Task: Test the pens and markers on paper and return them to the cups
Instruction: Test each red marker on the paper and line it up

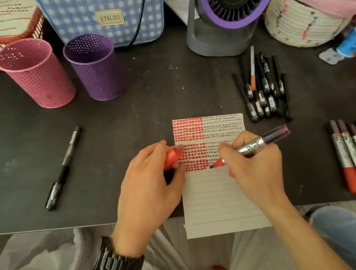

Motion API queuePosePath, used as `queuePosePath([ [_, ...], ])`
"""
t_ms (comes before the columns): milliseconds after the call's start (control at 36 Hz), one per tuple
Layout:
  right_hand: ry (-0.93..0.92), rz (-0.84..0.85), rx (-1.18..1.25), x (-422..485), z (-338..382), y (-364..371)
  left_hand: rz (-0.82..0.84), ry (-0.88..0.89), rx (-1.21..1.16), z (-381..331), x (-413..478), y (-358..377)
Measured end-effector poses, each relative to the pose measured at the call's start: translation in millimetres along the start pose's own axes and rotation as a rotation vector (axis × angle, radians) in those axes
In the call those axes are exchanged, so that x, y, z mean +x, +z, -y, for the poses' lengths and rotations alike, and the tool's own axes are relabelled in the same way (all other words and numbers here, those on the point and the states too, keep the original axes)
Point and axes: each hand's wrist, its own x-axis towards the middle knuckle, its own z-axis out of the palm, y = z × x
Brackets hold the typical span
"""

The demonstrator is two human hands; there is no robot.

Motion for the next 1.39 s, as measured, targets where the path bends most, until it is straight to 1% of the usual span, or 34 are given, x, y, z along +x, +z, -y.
queuePosePath([
  [250, -0.069, -0.004, -0.086, 1.4, -5.4, 2.1, -0.035, 0.022, -0.037, 0.1, 2.8, 1.2],
  [472, -0.081, 0.002, -0.141, 0.0, -4.3, 4.1, -0.025, 0.01, -0.045, 1.0, 2.0, 1.5],
  [833, -0.052, -0.015, -0.166, 0.7, -2.2, 3.7, -0.032, -0.004, -0.029, 1.6, 3.1, 2.6],
  [1111, -0.039, -0.009, -0.142, -0.4, -0.6, 3.3, -0.048, 0.019, -0.038, 3.0, 3.6, 3.0],
  [1389, -0.07, 0.004, -0.12, -0.4, -4.5, 3.6, -0.03, 0.006, -0.034, 5.2, 4.6, 4.5],
])
